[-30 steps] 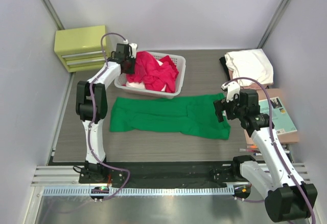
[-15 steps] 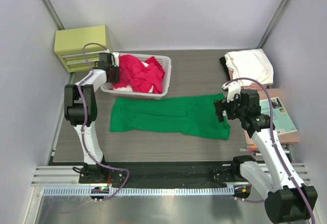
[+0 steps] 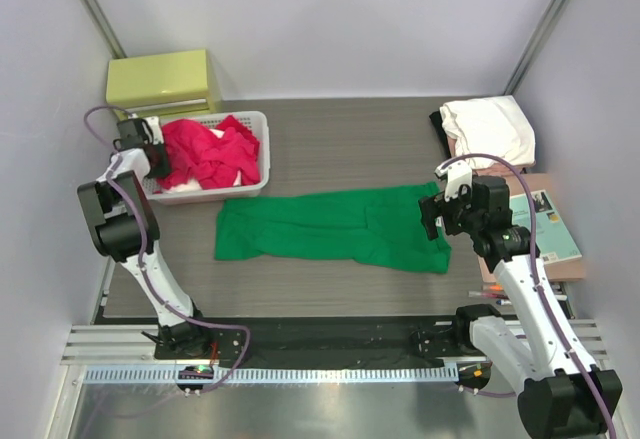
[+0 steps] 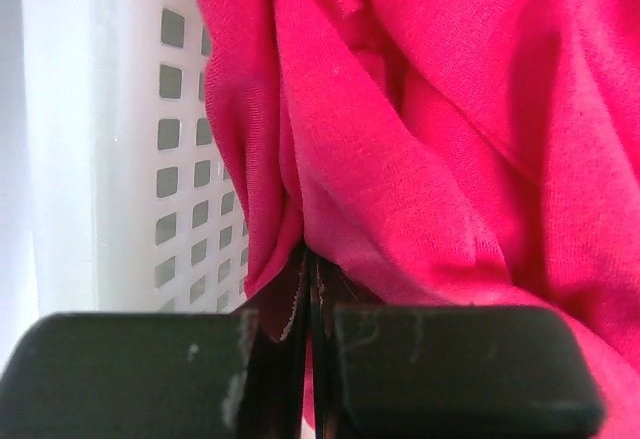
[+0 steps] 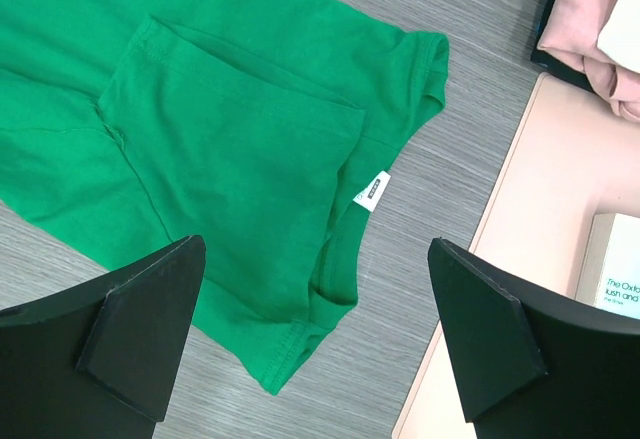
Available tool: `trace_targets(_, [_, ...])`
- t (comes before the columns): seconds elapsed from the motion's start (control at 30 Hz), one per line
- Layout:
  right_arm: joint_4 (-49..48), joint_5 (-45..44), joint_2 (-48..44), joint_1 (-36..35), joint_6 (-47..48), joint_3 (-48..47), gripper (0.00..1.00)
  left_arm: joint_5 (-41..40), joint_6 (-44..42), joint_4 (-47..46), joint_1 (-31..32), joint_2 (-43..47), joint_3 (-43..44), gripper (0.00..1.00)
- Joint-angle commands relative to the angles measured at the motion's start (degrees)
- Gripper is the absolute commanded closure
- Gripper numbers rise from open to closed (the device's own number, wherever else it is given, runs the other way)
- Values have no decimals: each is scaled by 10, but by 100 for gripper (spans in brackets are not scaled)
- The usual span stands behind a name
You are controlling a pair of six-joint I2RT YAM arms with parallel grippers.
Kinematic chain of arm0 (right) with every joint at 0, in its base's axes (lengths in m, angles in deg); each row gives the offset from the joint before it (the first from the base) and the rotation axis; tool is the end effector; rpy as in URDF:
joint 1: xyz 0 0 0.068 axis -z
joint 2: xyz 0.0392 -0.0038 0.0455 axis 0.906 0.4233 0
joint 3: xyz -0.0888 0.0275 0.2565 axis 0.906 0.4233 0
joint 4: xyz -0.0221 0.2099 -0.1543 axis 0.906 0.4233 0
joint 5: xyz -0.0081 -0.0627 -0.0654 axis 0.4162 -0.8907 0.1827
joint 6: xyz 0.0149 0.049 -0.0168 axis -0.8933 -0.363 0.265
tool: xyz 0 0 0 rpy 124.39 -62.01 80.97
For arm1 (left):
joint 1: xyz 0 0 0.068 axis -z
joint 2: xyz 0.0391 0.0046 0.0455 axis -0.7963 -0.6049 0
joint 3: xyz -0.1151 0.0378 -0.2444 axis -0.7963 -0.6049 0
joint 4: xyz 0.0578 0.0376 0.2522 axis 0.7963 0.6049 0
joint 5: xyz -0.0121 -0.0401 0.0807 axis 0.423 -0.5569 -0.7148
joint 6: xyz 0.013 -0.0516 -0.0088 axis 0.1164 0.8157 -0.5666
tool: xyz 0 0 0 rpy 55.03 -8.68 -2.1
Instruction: Fold and stack the t-shirts
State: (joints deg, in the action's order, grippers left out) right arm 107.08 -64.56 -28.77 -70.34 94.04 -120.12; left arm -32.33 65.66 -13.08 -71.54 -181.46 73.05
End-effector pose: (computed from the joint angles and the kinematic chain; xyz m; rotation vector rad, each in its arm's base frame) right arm 0.1773 0.0229 0.2706 -0.5179 2.1567 0.0807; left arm 0.4103 0.1371 0.1857 -0.2667 2.4462 0.1054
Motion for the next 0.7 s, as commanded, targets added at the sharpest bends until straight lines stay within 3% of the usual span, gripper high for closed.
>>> trace_targets(0.0, [-9, 8, -15, 3, 2, -3, 0, 15, -33, 13, -76, 31, -15, 100])
trace_targets(0.27, [-8, 14, -6, 3, 1, -6, 0, 51, -57, 33, -164, 21, 2, 100])
trace_targets(0.67, [-9, 16, -8, 2, 5, -3, 0, 102, -43, 29, -169, -10, 56, 98])
